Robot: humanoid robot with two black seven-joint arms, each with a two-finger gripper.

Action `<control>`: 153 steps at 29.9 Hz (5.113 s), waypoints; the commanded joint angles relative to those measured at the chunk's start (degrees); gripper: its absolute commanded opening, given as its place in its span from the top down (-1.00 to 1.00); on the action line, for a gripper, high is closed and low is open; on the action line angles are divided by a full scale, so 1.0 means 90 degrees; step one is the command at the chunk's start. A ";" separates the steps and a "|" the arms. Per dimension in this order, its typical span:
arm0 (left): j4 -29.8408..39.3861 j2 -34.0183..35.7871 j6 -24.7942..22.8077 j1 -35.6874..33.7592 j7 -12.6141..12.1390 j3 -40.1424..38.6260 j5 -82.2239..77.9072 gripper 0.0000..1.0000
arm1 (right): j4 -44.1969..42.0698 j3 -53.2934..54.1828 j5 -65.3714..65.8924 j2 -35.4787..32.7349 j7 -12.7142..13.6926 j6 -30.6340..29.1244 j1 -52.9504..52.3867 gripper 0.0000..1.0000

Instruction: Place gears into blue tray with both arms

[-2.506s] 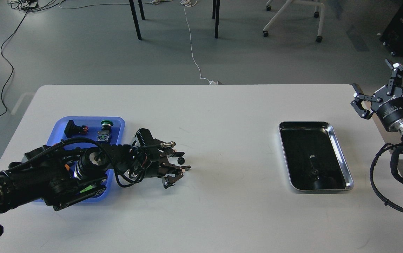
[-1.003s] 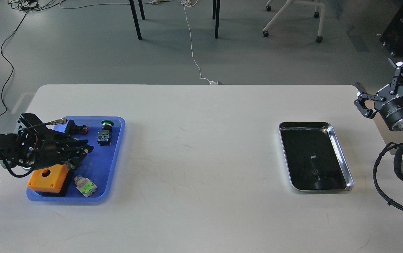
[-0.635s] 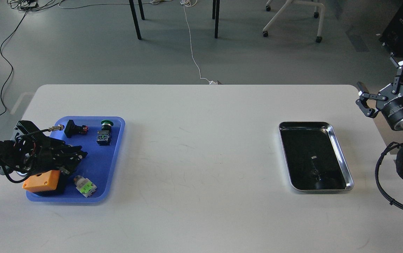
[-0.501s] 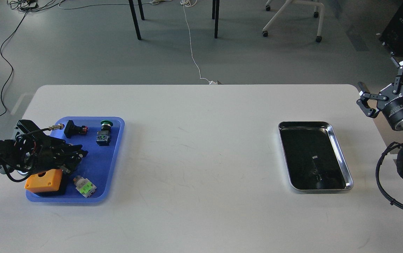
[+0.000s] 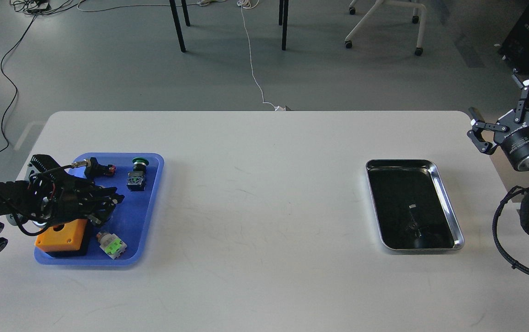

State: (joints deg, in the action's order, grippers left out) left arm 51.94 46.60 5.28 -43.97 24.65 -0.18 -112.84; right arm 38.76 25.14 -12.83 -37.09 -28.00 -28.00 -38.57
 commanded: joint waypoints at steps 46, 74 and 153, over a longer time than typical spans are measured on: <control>-0.0381 -0.1203 -0.1992 -0.1589 0.0074 -0.2694 1.3582 -0.96 | 0.2607 -0.5407 0.8708 -0.0811 0.0000 0.0000 -0.4374 -0.98; -0.0361 -0.0763 -0.2363 -0.1140 0.0084 -0.3056 1.3582 -0.96 | 0.1650 -0.7246 1.0283 0.0889 0.0000 0.0347 -0.4210 -0.28; -0.0361 -0.0588 -0.2324 -0.1052 0.0054 -0.2968 1.3534 -0.96 | 0.2384 -0.5645 0.9726 0.2577 0.0000 0.4486 -0.3411 0.69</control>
State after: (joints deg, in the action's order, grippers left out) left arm 48.69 41.44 -15.70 -53.45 25.16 -27.12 9.04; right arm 62.35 -28.81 74.43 -17.56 -28.01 8.53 -72.87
